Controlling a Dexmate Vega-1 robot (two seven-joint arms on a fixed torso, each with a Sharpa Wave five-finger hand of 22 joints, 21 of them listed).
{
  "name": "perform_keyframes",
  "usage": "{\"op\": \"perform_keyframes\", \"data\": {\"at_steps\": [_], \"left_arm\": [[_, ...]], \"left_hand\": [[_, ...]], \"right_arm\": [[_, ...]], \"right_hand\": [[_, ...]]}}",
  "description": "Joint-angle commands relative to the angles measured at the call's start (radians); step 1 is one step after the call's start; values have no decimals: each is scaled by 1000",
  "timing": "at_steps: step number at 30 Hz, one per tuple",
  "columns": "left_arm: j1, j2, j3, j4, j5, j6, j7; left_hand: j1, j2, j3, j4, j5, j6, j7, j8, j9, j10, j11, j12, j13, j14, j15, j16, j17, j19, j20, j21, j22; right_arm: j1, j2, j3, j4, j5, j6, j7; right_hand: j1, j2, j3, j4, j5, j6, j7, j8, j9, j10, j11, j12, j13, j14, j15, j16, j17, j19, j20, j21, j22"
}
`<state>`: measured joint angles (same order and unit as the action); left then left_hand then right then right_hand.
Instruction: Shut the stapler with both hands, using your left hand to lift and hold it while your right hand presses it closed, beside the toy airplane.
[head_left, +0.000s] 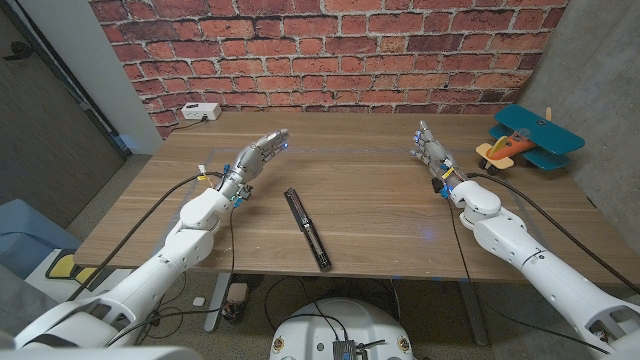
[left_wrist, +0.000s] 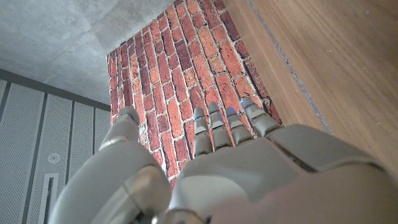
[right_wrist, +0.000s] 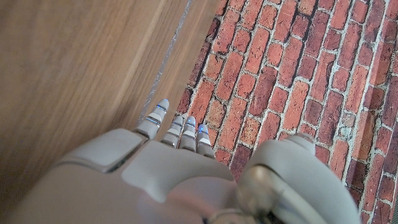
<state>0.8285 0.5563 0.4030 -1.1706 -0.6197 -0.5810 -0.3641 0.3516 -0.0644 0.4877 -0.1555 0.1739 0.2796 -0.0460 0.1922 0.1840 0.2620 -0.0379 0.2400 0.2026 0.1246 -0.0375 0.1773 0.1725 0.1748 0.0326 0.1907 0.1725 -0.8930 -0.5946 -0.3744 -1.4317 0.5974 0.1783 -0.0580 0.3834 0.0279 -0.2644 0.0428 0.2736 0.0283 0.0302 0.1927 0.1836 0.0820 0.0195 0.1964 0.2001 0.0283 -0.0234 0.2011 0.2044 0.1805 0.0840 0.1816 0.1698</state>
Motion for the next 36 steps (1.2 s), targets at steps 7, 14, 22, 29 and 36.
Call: {"op": "perform_keyframes", "data": {"at_steps": [7, 14, 22, 29, 36], "left_arm": [[11, 50, 8, -49, 32, 13, -6], [23, 85, 9, -85, 64, 4, -7], [42, 101, 5, -102, 63, -6, -4], [64, 131, -4, -145, 88, -16, 17], [84, 216, -6, -243, 177, 41, 60]], "left_hand": [[29, 12, 6, -5, 1, 6, 4, 2, 2, -2, -6, -5, 3, -10, -23, 1, 2, -8, -1, -4, 0], [150, 4, 29, -32, 5, -38, -15, -1, 2, -42, -14, -22, 3, -40, -26, -1, 2, -21, 0, -6, -2], [169, -13, 25, -32, 7, -42, -14, 1, 2, -46, -19, -23, 3, -44, -28, 1, 2, -25, 0, -6, -2], [235, -20, 27, -25, 9, -36, -15, 10, 3, 8, -40, 2, 10, -7, -54, 15, 4, -17, -10, -2, -2], [276, -10, 34, -24, 8, -38, -14, 11, 4, 7, -54, 4, 16, -12, -52, 11, 5, -19, -12, -3, -2]], "right_arm": [[-12, 2, 9, 1, 5, 7, -10], [-13, -3, 10, -4, 5, -1, -11], [-5, 4, 6, 4, 4, -1, -11], [-8, 8, 10, 3, 6, 0, -22], [-9, 4, 11, -2, 3, -8, -29]], "right_hand": [[15, 0, -4, -8, -1, -1, -3, 2, 4, 4, 0, 6, 3, -2, -11, 5, 2, -2, 1, 7, 2], [16, 0, -3, -8, -2, 0, -2, 2, 4, 6, 0, 6, 3, -2, -10, 5, 1, -3, 3, 7, 2], [18, 3, -2, -9, -2, 1, -1, 3, 4, 6, 0, 6, 3, -2, -11, 5, 1, -3, 2, 7, 2], [18, 4, -1, -9, -3, 1, -2, 3, 4, 5, -3, 6, 3, -2, -11, 5, 0, -3, 3, 7, 2], [17, 3, -1, -9, -4, 0, -2, 3, 4, 6, -1, 6, 3, -2, -11, 6, 0, -3, 3, 8, 2]]}}
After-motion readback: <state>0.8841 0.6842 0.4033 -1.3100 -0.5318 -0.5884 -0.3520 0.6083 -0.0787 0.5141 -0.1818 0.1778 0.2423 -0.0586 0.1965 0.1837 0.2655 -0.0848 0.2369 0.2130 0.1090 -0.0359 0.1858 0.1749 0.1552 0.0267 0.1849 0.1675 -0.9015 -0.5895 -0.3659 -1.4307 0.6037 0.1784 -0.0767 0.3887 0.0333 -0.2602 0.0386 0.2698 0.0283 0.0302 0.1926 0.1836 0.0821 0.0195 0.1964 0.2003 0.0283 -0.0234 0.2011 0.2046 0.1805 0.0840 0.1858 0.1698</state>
